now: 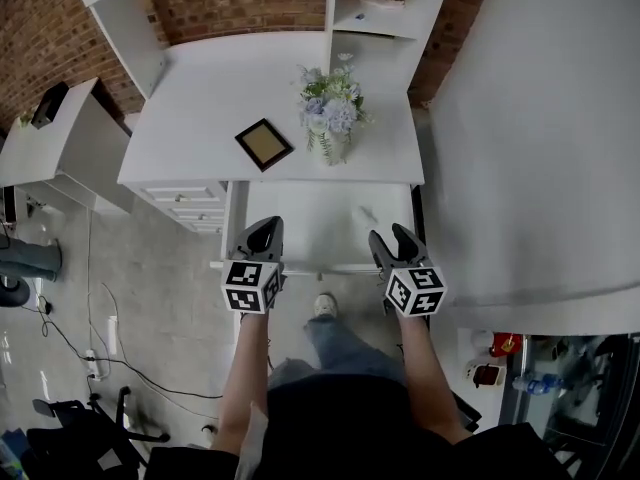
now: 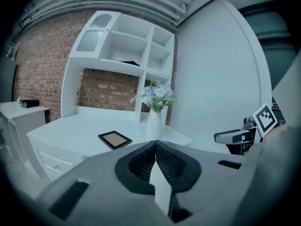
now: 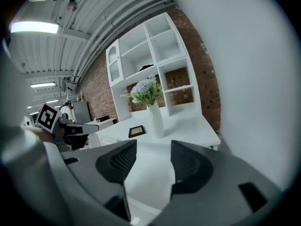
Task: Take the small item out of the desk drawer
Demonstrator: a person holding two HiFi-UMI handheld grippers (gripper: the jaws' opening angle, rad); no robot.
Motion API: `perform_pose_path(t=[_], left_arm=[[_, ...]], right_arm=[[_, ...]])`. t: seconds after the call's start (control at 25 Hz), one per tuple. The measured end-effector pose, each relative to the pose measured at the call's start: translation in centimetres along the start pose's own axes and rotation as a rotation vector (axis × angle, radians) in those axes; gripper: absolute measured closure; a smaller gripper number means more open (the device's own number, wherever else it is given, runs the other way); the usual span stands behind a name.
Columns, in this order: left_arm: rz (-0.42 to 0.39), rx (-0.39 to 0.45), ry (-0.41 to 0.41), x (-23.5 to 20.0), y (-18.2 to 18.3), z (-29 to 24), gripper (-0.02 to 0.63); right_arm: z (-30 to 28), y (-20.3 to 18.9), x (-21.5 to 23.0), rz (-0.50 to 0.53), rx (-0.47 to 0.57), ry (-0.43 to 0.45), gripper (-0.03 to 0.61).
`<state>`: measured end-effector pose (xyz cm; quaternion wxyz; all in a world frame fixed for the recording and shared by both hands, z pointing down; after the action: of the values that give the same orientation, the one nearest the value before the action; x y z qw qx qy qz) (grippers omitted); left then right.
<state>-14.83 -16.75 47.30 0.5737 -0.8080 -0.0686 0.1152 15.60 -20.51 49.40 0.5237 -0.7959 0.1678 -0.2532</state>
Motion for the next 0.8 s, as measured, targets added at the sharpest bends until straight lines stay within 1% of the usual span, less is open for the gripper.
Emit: perform_pose_path(t=[0.12,0.28,0.52,0.68,0.8], left_arm=[[0.011,-0.018,0.005,-0.7,0.6,-2.5,0.604],[0.032,-0.044,0.022,-1.8,0.2,-5.4,0.604],[0.062,-0.061,0.015,-3.8,0.6,-8.2,0.604],[0.075,-0.083,-0.009,-4.4,0.4,-9.0,0.604],[0.084,-0.103,-0.016,-4.5,-0.3,-9.3,0.604]], right_arm=[[-2.6,0.3,1.5,0.003,-0.058,0.018,0.373],[-5.7,-0.2,3.5,-0.005,-0.135,0.031,0.373],[-8.8,-0.6,4.9,0.005,-0.228,0.022,0.373],[-11.1,-1.5,5.4,0.083,-0.359,0.018,0.373],[-13.5,-2.8,5.8,0.172,-0.474,0.035,0.373]])
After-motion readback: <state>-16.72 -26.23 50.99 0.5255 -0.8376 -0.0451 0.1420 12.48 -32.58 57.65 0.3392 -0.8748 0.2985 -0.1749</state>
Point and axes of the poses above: the fingertips, and each gripper's own axes: z backward along the fingers, x to its right, y out of its top, the point moved 10 cm from there along z, backward along the fingers, and after that the axes turned 1 degree about y, right-handed, at the moved point
